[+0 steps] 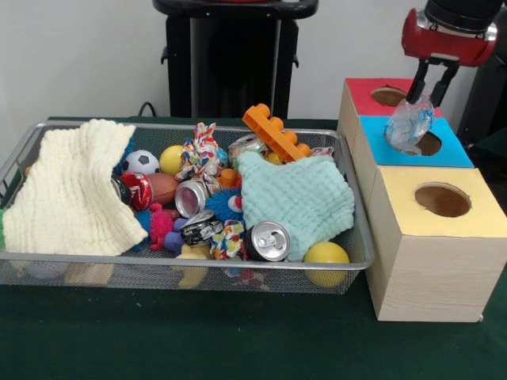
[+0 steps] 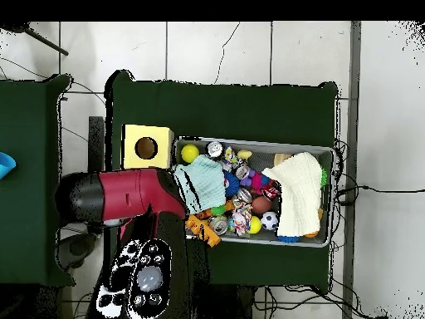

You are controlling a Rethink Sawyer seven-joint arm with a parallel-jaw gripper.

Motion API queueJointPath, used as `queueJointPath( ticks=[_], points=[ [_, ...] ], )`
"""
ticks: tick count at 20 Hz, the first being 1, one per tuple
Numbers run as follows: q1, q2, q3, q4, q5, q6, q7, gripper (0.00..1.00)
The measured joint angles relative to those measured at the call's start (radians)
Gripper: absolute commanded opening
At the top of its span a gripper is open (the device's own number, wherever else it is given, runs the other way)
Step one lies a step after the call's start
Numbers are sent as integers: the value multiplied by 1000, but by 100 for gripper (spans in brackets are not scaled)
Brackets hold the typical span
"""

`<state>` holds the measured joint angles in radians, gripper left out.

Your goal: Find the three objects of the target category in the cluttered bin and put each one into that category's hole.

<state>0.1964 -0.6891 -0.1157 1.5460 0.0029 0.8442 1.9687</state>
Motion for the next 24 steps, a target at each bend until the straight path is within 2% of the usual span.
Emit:
queueJointPath(
  ticks=[24],
  points=[
    [25,26,0,0,49,0,0,0]
  ],
)
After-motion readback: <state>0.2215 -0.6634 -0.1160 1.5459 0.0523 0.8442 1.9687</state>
